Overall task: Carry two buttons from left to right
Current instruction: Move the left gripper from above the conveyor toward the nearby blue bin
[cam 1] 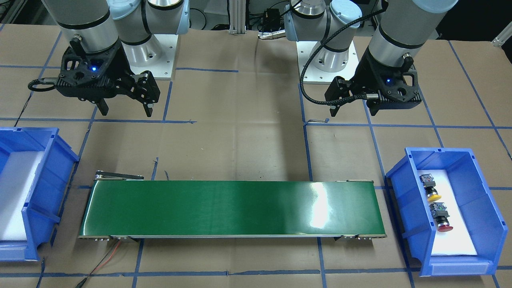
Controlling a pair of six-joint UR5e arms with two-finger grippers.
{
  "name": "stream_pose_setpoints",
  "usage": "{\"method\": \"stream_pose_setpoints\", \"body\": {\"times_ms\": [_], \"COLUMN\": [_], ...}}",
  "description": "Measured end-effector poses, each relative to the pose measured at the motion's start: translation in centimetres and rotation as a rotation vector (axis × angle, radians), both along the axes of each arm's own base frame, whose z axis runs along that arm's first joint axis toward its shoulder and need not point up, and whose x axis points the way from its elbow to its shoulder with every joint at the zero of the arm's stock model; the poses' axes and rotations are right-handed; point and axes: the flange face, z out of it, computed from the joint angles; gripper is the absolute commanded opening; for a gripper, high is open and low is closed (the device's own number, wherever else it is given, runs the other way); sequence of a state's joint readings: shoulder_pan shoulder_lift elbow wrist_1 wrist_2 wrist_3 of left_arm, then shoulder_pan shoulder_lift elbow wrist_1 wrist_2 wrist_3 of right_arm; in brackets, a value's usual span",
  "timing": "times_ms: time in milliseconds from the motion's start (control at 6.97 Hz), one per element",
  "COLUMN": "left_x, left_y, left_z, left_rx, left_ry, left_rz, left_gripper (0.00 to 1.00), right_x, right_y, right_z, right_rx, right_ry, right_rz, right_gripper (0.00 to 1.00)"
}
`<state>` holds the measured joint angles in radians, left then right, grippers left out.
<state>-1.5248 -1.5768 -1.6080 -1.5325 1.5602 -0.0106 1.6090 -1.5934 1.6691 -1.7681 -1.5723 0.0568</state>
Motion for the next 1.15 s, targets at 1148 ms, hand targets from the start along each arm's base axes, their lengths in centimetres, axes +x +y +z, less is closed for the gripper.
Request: {"method": "stream_pose_setpoints", "body": {"times_ms": [1148], "left_x": [2.4], "left_y": [-0.5], "left_z": [0.9], "left_rx": [-0.019], "left_ry": [-0.004], "left_rz": [0.02], "left_gripper": [1.0], "right_x": [0.0], "right_y": [0.0], "right_z": [-0.3], "right_rx": [0.004], "right_ry": [0.0], "right_rz": [0.002], "right_gripper": [1.0]}}
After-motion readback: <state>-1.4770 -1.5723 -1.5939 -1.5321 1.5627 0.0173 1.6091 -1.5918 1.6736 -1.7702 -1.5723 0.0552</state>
